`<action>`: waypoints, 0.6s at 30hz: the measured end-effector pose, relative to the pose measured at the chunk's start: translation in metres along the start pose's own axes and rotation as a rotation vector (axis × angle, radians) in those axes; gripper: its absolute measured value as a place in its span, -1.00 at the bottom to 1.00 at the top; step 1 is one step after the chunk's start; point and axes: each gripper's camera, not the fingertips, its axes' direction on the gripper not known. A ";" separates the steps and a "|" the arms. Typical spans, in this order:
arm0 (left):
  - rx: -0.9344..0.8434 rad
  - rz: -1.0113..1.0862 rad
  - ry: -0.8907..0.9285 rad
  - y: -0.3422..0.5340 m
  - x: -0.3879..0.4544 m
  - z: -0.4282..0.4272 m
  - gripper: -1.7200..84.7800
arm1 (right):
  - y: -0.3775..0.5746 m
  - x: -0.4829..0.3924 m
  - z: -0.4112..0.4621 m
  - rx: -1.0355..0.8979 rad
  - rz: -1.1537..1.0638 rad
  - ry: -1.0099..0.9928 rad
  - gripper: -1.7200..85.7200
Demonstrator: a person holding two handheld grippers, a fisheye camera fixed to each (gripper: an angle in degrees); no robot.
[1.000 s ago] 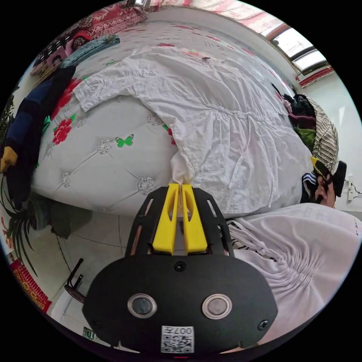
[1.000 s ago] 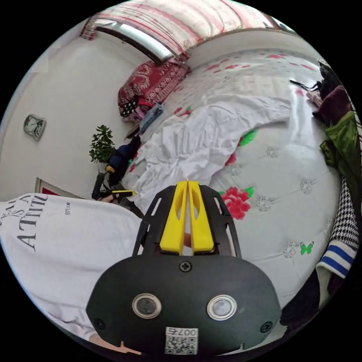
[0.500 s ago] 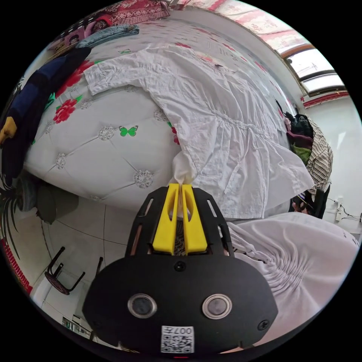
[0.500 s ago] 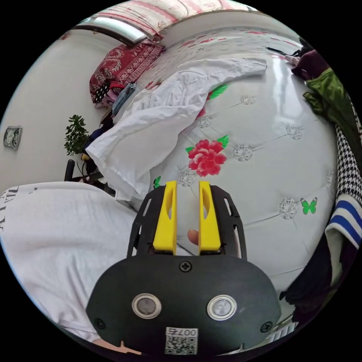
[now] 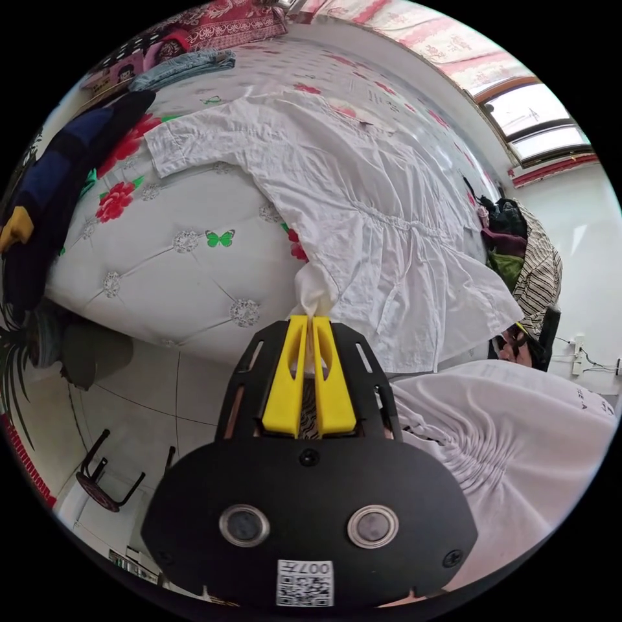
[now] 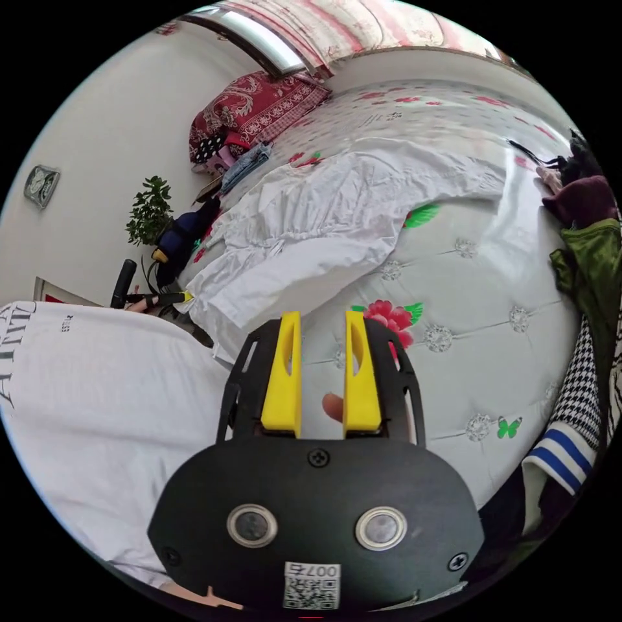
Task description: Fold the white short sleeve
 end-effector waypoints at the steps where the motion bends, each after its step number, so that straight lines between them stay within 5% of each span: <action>1: 0.001 -0.007 0.005 0.004 -0.002 0.001 -0.98 | 0.003 0.001 -0.003 -0.004 -0.002 0.000 -0.68; 8: 0.004 -0.062 0.046 0.013 -0.015 0.004 -0.98 | 0.004 -0.012 0.026 -0.143 -0.014 -0.043 -0.68; 13: 0.019 -0.032 0.037 0.012 -0.014 -0.009 -0.98 | -0.032 -0.022 0.028 -0.045 0.018 -0.145 -0.71; 18: 0.044 -0.007 0.022 0.007 -0.020 -0.028 -0.98 | -0.074 -0.005 0.008 0.043 0.137 0.042 -0.89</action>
